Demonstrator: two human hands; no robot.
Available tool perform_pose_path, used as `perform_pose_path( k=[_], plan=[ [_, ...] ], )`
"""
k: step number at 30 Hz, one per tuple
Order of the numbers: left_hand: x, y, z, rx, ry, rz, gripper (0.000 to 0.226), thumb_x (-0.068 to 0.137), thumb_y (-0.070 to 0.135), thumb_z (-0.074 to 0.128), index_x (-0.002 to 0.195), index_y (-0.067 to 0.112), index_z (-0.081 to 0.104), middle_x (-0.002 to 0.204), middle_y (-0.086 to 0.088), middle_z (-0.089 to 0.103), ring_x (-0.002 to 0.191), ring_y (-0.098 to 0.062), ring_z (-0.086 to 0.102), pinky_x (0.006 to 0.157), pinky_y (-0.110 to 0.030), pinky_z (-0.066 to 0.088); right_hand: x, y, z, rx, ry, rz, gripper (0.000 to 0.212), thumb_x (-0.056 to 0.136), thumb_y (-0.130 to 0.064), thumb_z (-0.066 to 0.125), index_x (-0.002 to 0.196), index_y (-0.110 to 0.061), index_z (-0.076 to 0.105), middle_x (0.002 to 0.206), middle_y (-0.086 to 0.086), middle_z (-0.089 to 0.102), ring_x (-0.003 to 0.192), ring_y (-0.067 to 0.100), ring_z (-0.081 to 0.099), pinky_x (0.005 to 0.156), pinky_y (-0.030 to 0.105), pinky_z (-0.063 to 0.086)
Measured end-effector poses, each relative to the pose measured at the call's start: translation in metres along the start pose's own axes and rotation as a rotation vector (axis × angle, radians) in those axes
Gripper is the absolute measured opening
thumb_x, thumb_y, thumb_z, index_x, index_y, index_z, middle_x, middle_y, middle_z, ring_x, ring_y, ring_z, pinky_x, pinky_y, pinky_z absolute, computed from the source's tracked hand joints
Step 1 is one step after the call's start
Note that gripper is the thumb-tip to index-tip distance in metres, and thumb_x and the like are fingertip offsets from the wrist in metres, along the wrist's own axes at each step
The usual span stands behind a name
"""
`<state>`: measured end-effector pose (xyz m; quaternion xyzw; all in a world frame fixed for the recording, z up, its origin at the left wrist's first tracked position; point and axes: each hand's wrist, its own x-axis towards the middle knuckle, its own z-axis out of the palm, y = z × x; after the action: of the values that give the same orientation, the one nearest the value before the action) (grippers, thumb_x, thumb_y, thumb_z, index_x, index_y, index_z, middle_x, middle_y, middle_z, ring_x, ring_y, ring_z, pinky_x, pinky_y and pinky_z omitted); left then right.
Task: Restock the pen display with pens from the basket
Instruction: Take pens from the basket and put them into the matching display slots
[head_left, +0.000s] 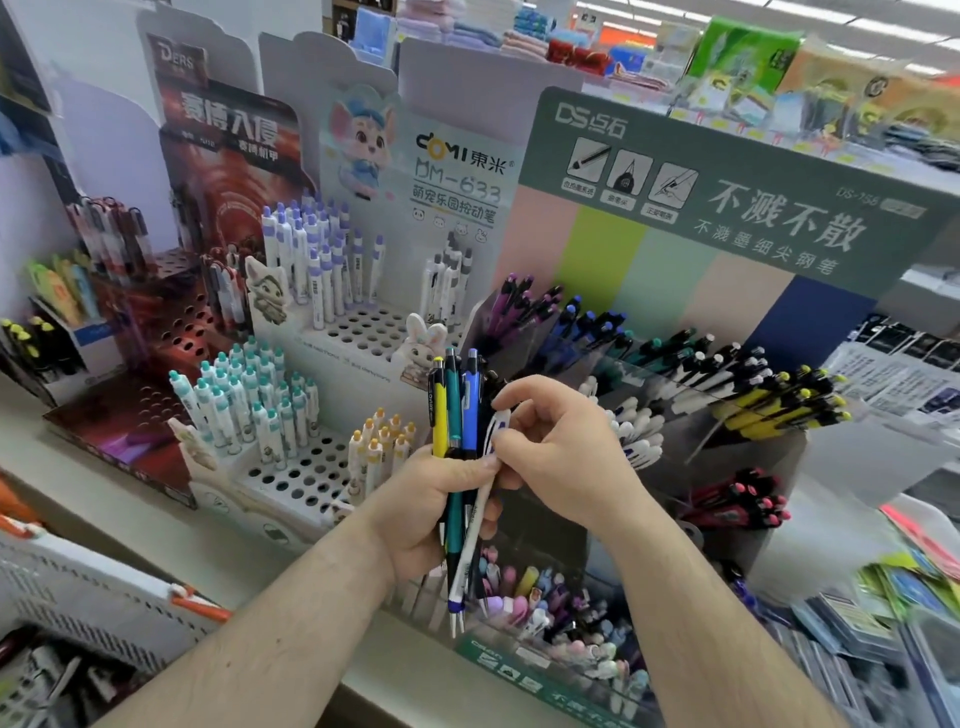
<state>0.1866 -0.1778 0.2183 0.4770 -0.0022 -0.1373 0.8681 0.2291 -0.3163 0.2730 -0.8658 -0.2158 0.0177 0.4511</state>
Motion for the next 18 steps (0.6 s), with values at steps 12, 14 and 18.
perform_pose_path(
  k=[12, 14, 18],
  plan=[
    [0.009, 0.0, 0.011, -0.115, 0.113, -0.055, 0.021, 0.069, 0.009, 0.064, 0.09, 0.008, 0.06, 0.078, -0.011, 0.063, 0.05, -0.015, 0.055, 0.045, -0.024, 0.046, -0.021, 0.015, -0.04, 0.509, 0.516, 0.104, 0.013, 0.089, 0.001, 0.068, 0.092, -0.01, 0.061, 0.076, 0.011, 0.065, 0.061, 0.014, 0.066, 0.059, 0.025, 0.056],
    [0.01, 0.001, 0.013, -0.153, 0.123, -0.046, 0.023, 0.068, 0.008, 0.065, 0.09, 0.009, 0.06, 0.074, -0.007, 0.06, 0.05, -0.014, 0.055, 0.045, -0.024, 0.046, -0.027, 0.021, -0.047, 0.547, 0.624, 0.121, 0.015, 0.09, 0.001, 0.067, 0.093, -0.012, 0.061, 0.076, 0.008, 0.066, 0.06, 0.014, 0.067, 0.061, 0.024, 0.057],
    [0.013, 0.0, 0.021, -0.171, 0.071, 0.017, 0.023, 0.068, 0.001, 0.069, 0.087, 0.01, 0.061, 0.075, -0.005, 0.062, 0.051, -0.013, 0.056, 0.047, -0.024, 0.047, -0.036, 0.031, -0.052, 0.638, 0.762, 0.18, 0.013, 0.091, -0.002, 0.067, 0.096, -0.012, 0.061, 0.075, 0.005, 0.071, 0.065, 0.019, 0.071, 0.064, 0.028, 0.06]
  ],
)
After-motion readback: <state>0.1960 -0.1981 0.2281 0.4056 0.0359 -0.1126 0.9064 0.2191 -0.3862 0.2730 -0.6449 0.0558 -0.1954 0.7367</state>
